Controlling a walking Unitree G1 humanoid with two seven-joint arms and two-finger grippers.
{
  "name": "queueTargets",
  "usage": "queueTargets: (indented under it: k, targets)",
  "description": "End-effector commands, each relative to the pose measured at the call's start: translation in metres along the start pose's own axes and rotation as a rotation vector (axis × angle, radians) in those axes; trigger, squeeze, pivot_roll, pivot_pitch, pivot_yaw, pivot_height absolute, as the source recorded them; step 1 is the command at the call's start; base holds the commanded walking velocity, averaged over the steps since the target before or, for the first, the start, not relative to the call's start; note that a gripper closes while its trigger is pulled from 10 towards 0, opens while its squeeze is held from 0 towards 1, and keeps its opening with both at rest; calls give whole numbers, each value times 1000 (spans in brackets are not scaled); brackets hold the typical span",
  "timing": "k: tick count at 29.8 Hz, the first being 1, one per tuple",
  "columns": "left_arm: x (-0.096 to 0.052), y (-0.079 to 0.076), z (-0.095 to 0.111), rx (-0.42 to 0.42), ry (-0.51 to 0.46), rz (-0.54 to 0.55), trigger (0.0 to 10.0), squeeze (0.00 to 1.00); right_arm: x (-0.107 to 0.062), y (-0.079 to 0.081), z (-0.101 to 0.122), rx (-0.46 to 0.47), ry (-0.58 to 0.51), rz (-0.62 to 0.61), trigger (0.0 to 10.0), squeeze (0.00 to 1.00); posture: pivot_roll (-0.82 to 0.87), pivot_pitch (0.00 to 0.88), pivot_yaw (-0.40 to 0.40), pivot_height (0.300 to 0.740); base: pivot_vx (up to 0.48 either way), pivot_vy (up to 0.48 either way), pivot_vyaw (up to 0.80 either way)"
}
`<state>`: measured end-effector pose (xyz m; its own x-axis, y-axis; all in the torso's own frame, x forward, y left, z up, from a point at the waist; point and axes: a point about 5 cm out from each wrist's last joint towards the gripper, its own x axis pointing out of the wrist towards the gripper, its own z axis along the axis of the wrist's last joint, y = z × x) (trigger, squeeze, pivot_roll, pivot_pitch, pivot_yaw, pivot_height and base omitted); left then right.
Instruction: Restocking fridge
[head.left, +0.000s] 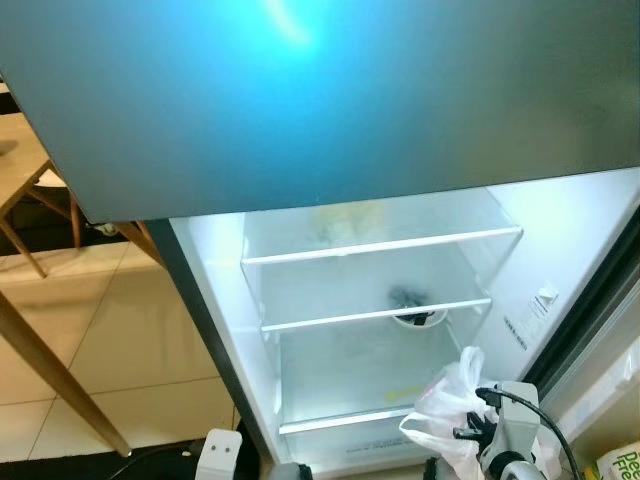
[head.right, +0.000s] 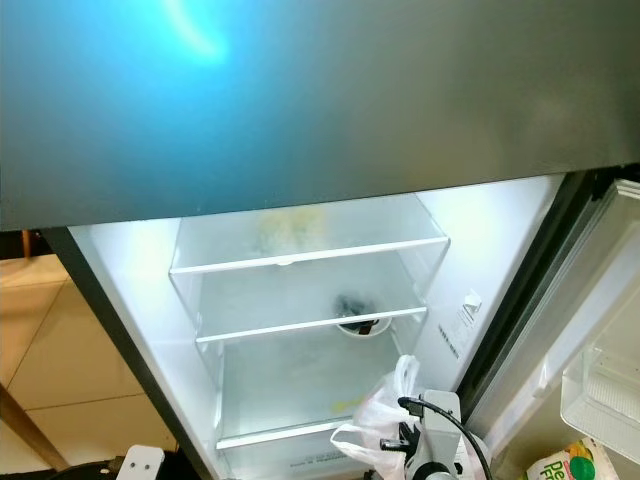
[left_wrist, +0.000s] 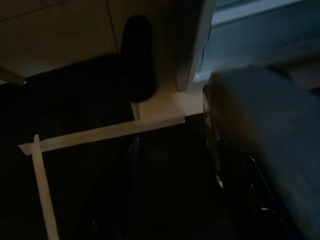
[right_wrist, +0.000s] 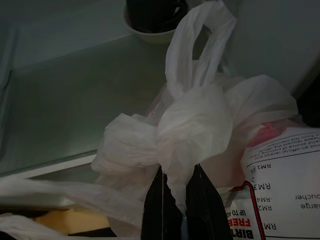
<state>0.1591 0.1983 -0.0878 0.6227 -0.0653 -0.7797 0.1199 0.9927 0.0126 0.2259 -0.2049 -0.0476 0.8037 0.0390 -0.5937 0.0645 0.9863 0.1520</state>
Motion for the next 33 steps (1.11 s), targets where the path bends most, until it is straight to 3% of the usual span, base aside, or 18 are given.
queueTargets:
  k: [1,9,12,19,23,33]
  targets:
    - [-4,-7,-17,9,60,-41,10000,0,3,4,9,0,-36,21,10000,0,-44,87,11,607,0,0,0]
    - [-2,-6,-10,9,45,-42,10000,0,7,11,25,0,-80,98,10000,0,-43,90,10,593,0,0,0]
    - [-1,-6,-8,10,43,-42,10000,0,9,19,41,-22,-91,244,10000,0,-41,91,10,588,0,0,0]
    - [-2,-8,-11,13,51,-45,10000,0,8,22,57,-71,-106,357,10000,0,-41,95,11,588,0,0,0]
    - [-3,-11,-17,15,62,-49,10000,0,9,21,72,-72,-141,371,10000,0,-40,101,12,588,0,0,0]
    - [-3,-17,-19,19,64,-50,10000,0,12,38,106,-95,-229,440,10000,0,-33,110,9,588,0,0,0]
